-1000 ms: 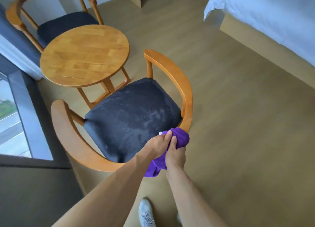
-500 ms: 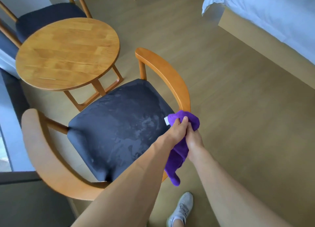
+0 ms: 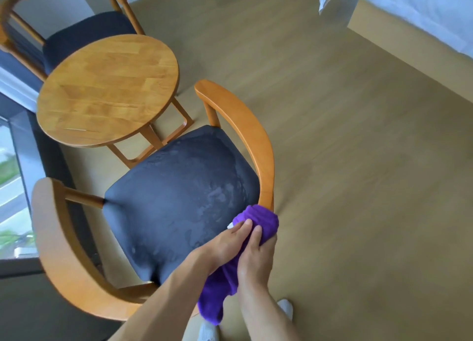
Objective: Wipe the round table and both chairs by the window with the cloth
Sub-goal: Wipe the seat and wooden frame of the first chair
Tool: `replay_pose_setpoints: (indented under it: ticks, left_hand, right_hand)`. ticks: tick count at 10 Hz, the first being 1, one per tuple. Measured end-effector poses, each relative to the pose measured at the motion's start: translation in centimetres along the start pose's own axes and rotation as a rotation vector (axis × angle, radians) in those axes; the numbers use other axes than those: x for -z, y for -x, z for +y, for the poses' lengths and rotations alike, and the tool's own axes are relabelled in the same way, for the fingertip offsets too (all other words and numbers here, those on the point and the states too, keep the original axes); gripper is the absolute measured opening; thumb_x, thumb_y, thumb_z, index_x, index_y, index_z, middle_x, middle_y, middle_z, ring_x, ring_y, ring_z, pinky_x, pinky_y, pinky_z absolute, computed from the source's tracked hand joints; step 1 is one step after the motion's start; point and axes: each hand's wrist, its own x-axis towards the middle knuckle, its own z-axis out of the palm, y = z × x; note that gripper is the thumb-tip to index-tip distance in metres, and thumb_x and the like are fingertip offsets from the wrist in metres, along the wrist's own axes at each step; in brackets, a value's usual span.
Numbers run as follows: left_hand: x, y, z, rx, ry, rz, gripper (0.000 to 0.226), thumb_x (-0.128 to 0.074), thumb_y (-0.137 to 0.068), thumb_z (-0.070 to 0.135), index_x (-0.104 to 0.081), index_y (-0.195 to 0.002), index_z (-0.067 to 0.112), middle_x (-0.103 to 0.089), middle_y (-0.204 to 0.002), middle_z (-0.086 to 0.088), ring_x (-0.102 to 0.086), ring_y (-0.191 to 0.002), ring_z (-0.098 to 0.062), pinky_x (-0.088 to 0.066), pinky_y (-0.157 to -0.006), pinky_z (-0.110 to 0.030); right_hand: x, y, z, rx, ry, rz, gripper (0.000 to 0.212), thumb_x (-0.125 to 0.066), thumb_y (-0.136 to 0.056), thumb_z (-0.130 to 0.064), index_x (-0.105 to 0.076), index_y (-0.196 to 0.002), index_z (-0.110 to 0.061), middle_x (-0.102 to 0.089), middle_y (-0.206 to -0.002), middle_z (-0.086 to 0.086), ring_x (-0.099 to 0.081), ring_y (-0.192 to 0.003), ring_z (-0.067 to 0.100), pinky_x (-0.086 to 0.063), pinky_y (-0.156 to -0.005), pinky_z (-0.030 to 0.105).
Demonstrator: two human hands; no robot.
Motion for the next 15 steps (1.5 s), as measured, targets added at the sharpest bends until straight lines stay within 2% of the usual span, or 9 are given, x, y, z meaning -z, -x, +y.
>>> replay_pose_setpoints:
  ticks: [3,4,5,6,7,9,11,13,15]
  left_hand:
    - [-2.6,-6.6,6.9,-0.112,0.270,0.292,0.044,-0.030,-0.109,0.031,-0.045,-0.142,0.007,-0.052,-0.144,-0.013,-0.052,-0.123,-0.018,-0.035,-0.098,-0.020]
    - [-0.8,-8.8,8.2,-0.120,-0.039,0.547,0.061,-0.002,-0.104,0.014,-0.056,-0.130,0.025,-0.063,-0.127,0.014,-0.040,-0.112,0.004,-0.031,-0.104,-0.010]
    - [-1.7,-13.1,8.8,-0.149,-0.572,0.599,0.047,-0.023,-0.103,0.007,-0.011,-0.146,-0.008,-0.029,-0.153,-0.019,-0.024,-0.145,-0.032,-0.021,-0.120,-0.053]
    - [0.1,-15.2,10.8,-0.121,-0.419,0.646,0.049,-0.038,-0.101,0.013,-0.021,-0.144,-0.004,-0.037,-0.141,-0.017,-0.039,-0.133,-0.030,-0.031,-0.114,-0.055]
    - [1.2,-16.7,13.0,-0.239,0.623,0.682,0.047,-0.039,-0.103,0.024,-0.032,-0.145,0.002,-0.050,-0.137,-0.015,-0.053,-0.110,-0.012,-0.041,-0.094,-0.015]
    - [4.9,-18.0,15.6,-0.304,0.606,0.860,0.019,-0.043,-0.103,0.029,-0.046,-0.100,0.010,-0.058,-0.083,-0.003,-0.051,-0.067,-0.012,-0.042,-0.068,-0.031]
    - [8.7,-19.9,17.4,-0.289,0.618,0.879,0.035,-0.042,-0.104,0.029,-0.042,-0.129,0.005,-0.053,-0.114,-0.003,-0.052,-0.102,-0.018,-0.046,-0.091,-0.038]
    - [13.2,-21.5,18.6,-0.258,0.636,0.871,0.021,-0.040,-0.105,0.027,-0.045,-0.107,0.006,-0.054,-0.098,-0.009,-0.054,-0.088,-0.025,-0.044,-0.076,-0.036]
    - [19.0,-23.4,18.5,-0.100,0.613,0.794,0.031,-0.038,-0.104,0.045,-0.043,-0.102,0.014,-0.046,-0.078,0.013,-0.047,-0.075,-0.011,-0.034,-0.073,-0.027]
  right_hand:
    - [-0.2,-11.3,-4.7,0.161,0.277,-0.178,0.032,-0.042,-0.102,-0.029,-0.053,-0.125,-0.011,-0.067,-0.115,0.008,-0.063,-0.106,0.028,-0.047,-0.093,0.034]
    - [-1.5,-14.5,-6.5,0.258,0.347,-0.218,0.031,-0.044,-0.101,-0.031,-0.052,-0.125,-0.014,-0.067,-0.113,0.005,-0.063,-0.103,0.025,-0.047,-0.088,0.030]
    - [-2.7,-16.9,-8.4,0.357,0.378,-0.289,0.030,-0.046,-0.100,-0.029,-0.051,-0.125,-0.014,-0.066,-0.114,0.003,-0.062,-0.102,0.021,-0.048,-0.088,0.030]
    - [-4.2,-19.3,-10.5,0.433,0.449,-0.345,0.029,-0.048,-0.100,-0.029,-0.051,-0.123,-0.013,-0.065,-0.113,0.002,-0.062,-0.101,0.019,-0.047,-0.085,0.027]
    - [-6.1,-21.4,-12.5,0.512,0.537,-0.380,0.028,-0.049,-0.099,-0.031,-0.052,-0.120,-0.013,-0.064,-0.112,0.001,-0.061,-0.102,0.019,-0.046,-0.083,0.026]
    - [-10.0,-24.0,-15.6,0.626,0.706,-0.458,0.031,-0.047,-0.099,-0.036,-0.051,-0.124,-0.017,-0.063,-0.115,-0.002,-0.059,-0.103,0.015,-0.041,-0.080,0.023]
    - [-14.1,-26.3,-18.5,0.680,0.839,-0.541,0.035,-0.047,-0.099,-0.038,-0.049,-0.126,-0.016,-0.063,-0.118,0.001,-0.060,-0.107,0.020,-0.037,-0.078,0.023]
    - [-18.4,-28.7,-21.0,0.731,0.865,-0.678,0.034,-0.049,-0.099,-0.035,-0.049,-0.126,-0.014,-0.063,-0.120,0.006,-0.059,-0.110,0.025,-0.038,-0.081,0.025]
    - [-23.9,-30.9,-23.7,0.768,0.908,-0.845,0.061,-0.050,-0.099,-0.035,-0.025,-0.152,-0.021,-0.052,-0.143,0.004,-0.051,-0.128,0.026,-0.032,-0.088,0.016]
